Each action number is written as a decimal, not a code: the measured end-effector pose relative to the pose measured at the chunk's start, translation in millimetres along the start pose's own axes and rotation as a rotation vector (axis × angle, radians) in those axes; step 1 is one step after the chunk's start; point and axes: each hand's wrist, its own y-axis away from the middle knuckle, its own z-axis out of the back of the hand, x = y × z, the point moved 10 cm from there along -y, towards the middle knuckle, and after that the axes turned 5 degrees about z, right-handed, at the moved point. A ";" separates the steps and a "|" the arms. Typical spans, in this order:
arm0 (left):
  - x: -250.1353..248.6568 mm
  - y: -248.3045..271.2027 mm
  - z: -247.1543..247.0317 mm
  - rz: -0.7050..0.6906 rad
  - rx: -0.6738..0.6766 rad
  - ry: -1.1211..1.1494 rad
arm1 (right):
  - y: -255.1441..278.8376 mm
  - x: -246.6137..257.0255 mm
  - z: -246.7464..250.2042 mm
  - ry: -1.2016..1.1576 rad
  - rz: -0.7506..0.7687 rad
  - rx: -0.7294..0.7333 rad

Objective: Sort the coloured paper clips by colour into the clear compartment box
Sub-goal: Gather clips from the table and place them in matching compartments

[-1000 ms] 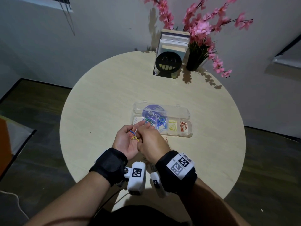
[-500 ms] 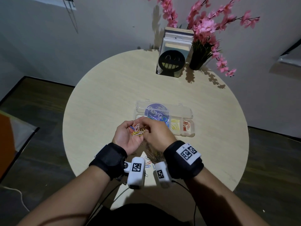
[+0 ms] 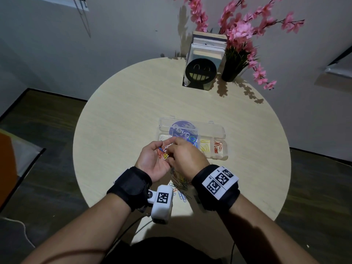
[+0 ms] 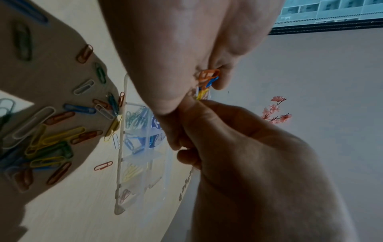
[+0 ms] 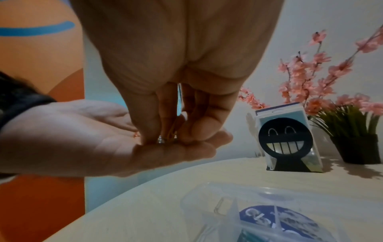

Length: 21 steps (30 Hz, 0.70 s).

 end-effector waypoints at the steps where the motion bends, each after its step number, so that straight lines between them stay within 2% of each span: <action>1: 1.4 0.2 -0.2 0.006 0.008 -0.004 | 0.3 -0.9 -0.7 0.012 0.002 0.005; 6: 5.2 1.2 -2.6 0.021 0.019 0.018 | 6.4 -13.2 17.3 -0.132 -0.055 -0.091; 11: 4.9 0.4 -5.4 0.019 -0.006 0.006 | 10.5 -21.6 19.3 -0.204 -0.095 -0.090; 15: 4.7 0.4 -6.1 0.006 -0.018 0.017 | 10.6 -30.0 17.1 -0.194 -0.131 -0.090; 17: 4.0 -0.4 -6.0 0.002 -0.011 0.025 | 12.9 -33.9 22.6 -0.180 -0.145 -0.136; 21: 3.1 -0.7 -8.8 0.007 0.018 0.026 | 19.0 -22.5 31.9 -0.113 -0.088 -0.203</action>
